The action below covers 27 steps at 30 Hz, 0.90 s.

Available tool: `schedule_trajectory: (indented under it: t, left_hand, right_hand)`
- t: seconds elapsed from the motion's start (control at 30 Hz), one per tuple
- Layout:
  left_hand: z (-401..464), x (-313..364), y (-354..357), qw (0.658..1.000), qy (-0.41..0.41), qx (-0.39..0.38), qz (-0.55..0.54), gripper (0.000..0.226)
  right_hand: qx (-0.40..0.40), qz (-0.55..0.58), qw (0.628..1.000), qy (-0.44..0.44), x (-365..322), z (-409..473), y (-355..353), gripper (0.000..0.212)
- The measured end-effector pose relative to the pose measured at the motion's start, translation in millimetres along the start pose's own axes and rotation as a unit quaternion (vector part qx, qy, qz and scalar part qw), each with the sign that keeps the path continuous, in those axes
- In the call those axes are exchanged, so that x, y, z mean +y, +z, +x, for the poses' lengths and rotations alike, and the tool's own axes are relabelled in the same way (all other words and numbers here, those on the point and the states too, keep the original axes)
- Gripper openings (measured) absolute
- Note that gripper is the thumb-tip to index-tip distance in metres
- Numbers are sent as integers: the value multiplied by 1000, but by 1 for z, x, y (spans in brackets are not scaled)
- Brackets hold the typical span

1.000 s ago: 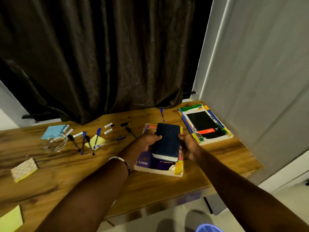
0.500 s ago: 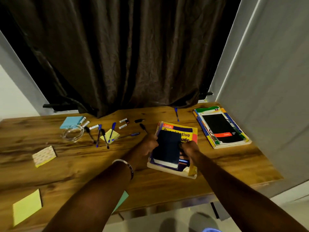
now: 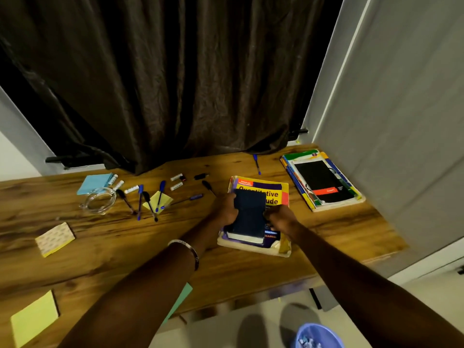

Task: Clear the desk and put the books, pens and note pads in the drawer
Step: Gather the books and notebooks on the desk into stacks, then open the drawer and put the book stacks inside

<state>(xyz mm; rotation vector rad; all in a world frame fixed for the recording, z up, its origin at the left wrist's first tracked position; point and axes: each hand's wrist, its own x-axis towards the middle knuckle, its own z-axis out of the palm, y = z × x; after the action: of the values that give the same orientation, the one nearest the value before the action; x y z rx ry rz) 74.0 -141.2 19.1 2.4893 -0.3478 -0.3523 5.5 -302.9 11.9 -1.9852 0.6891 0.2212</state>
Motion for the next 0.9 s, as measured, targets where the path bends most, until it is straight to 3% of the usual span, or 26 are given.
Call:
schedule_trajectory:
  t: [0.2, 0.4, 0.57, 0.77, 0.9]
  left_hand:
    - [-18, 21, 16, 996, 65, 64, 14, 34]
    - [-49, 47, 37, 991, 70, 110, 30, 23]
    - [-86, 59, 60, 994, -14, 109, -16, 39]
    - [-135, 38, 94, 982, -127, 95, -97, 36]
    - [-171, 25, 119, 936, -193, 66, -285, 28]
  right_hand:
    - [7, -193, 977, -91, 14, -15, -16, 32]
    - [4, -271, 951, -152, 32, -30, -37, 25]
    - [-38, -297, 937, -178, 59, -49, -53, 24]
    - [-102, -278, 933, -204, 107, -69, -54, 17]
    - [-132, -279, 934, -181, 137, -78, -47, 18]
